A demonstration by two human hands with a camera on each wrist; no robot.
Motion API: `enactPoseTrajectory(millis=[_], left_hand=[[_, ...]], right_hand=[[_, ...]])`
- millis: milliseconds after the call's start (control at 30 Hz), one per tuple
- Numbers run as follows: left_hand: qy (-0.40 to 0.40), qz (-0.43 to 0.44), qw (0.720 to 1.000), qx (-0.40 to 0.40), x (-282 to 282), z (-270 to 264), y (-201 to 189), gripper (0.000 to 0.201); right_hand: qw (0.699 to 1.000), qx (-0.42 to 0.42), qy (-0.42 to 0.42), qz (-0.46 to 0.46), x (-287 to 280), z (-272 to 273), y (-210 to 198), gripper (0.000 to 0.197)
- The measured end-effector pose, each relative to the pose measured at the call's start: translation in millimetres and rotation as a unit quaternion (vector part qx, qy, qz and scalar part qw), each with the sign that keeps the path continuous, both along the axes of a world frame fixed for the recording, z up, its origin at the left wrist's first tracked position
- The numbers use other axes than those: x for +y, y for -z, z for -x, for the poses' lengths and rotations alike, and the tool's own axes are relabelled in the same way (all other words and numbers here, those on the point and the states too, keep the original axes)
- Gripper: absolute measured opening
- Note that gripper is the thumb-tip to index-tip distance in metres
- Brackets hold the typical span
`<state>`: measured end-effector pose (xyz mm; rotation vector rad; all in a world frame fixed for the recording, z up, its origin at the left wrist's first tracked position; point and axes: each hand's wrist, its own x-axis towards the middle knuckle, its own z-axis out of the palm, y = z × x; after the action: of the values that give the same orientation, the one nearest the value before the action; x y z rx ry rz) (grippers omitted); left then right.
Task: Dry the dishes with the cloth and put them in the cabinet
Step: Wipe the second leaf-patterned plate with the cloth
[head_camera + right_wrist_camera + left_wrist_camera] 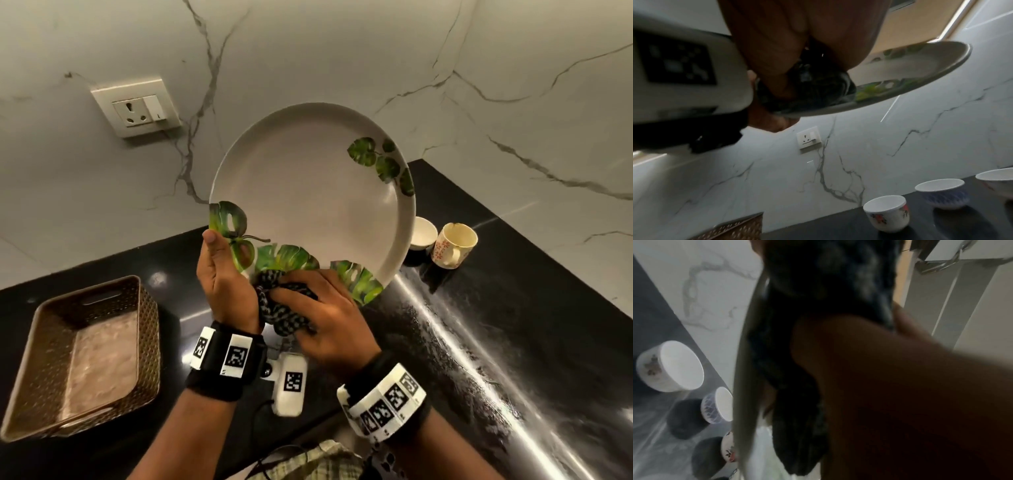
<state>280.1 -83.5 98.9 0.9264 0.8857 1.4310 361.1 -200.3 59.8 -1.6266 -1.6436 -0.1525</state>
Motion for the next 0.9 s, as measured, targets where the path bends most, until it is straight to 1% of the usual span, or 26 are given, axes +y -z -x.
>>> enactPoseTrajectory(millis=[67,100,167,233,300,367,433,533,633,733,800,833,900], left_hand=[[0.008,-0.012,1.0,-0.023,6,3,5,0.052],[0.011,-0.007,0.999,-0.033,9,5,6,0.047],[0.009,0.0,0.999,-0.037,13,11,5,0.037],[0.014,-0.02,1.0,-0.004,14,18,8,0.035],[0.035,-0.049,0.998,0.028,13,24,13,0.036],[0.081,-0.087,0.991,0.061,6,23,18,0.039],[0.134,-0.121,0.979,0.099,-6,17,18,0.042],[0.186,-0.156,0.96,0.137,-23,5,17,0.051],[0.224,-0.166,0.949,0.149,-32,-7,13,0.053],[0.234,-0.159,0.952,0.119,-29,-13,11,0.052],[0.242,-0.153,0.954,0.087,-22,-13,13,0.047],[0.239,-0.146,0.957,0.076,-19,-13,12,0.046],[0.207,-0.14,0.966,0.072,-14,-12,7,0.045]], right_hand=[[0.999,-0.029,0.015,-0.003,-8,-11,-2,0.037],[0.999,-0.04,0.035,-0.003,-14,-21,-1,0.035],[0.994,-0.042,0.103,0.007,-28,-43,3,0.036],[0.982,-0.032,0.186,0.016,-38,-67,2,0.039],[0.966,-0.018,0.258,0.009,-42,-92,-4,0.042],[0.952,-0.016,0.305,-0.001,-41,-115,-20,0.047],[0.946,-0.021,0.322,-0.012,-35,-129,-37,0.05],[0.956,-0.017,0.291,-0.044,-20,-125,-60,0.053],[0.976,-0.034,0.21,-0.052,-3,-98,-70,0.051],[0.991,-0.029,0.125,-0.04,7,-62,-60,0.052],[0.995,-0.018,0.09,-0.025,6,-43,-48,0.054],[0.997,-0.009,0.08,-0.02,4,-37,-41,0.053],[0.998,0.011,0.056,-0.008,-1,-29,-27,0.045]])
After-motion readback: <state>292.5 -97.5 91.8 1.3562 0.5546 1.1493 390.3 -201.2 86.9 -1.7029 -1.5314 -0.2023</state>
